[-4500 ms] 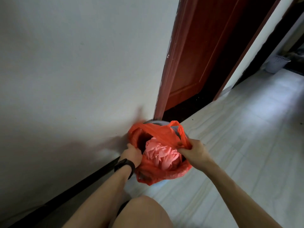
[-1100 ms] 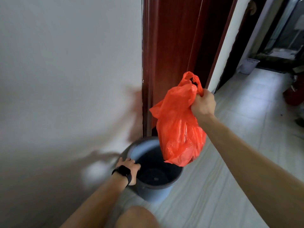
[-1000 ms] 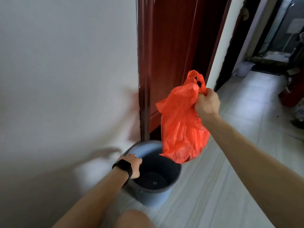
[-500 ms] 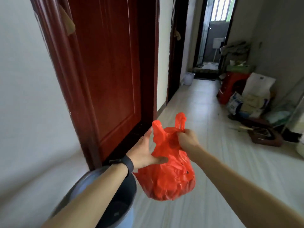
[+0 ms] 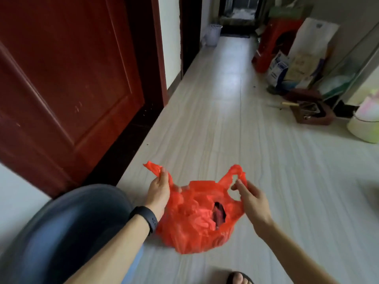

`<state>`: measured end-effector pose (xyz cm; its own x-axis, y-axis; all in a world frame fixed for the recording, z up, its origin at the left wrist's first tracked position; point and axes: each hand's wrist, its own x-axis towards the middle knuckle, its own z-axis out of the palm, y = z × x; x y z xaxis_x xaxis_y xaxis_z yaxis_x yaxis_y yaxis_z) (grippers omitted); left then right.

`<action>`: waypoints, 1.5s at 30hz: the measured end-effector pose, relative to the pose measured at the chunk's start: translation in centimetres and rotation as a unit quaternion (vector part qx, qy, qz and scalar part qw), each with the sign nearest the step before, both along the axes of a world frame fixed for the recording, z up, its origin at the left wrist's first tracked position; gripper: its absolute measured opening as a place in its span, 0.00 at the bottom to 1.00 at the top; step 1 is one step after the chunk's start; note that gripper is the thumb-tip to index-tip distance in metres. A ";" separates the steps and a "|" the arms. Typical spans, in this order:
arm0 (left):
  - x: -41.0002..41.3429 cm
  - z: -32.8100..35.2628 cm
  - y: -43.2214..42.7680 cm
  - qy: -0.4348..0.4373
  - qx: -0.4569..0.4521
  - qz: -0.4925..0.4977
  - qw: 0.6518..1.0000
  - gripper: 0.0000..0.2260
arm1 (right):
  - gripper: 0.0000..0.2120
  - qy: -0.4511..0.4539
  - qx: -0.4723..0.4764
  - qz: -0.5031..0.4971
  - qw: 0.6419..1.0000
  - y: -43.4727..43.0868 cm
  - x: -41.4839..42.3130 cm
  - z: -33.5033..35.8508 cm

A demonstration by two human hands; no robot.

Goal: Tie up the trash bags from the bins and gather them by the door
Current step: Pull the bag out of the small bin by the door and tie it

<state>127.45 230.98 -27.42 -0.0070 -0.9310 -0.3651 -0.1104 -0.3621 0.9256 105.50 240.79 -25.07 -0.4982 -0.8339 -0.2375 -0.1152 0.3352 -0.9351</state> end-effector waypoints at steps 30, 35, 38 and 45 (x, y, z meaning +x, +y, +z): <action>-5.8 -1.8 -2.5 0.027 0.050 -0.345 0.937 0.03 | 0.29 0.266 -0.046 0.385 0.883 -3.8 -1.9 -10.3; -4.9 -2.2 -4.6 0.060 -0.030 -0.005 0.998 0.19 | 0.19 0.217 -0.029 0.111 0.969 -3.9 0.9 -11.3; -3.3 -3.7 -4.1 0.048 -0.051 0.051 0.996 0.33 | 0.16 0.082 0.081 -0.021 0.993 -3.9 0.0 -12.2; -2.8 -9.8 -3.1 -0.166 -0.101 -0.251 0.948 0.27 | 0.07 -0.174 0.072 -0.028 0.982 -4.2 -0.6 -11.5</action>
<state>124.61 227.89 -37.26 -0.3841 -0.8917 -0.2393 -0.5201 -0.0052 0.8541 104.85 236.58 -36.60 -0.4103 -0.7525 -0.5152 0.2255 0.4637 -0.8568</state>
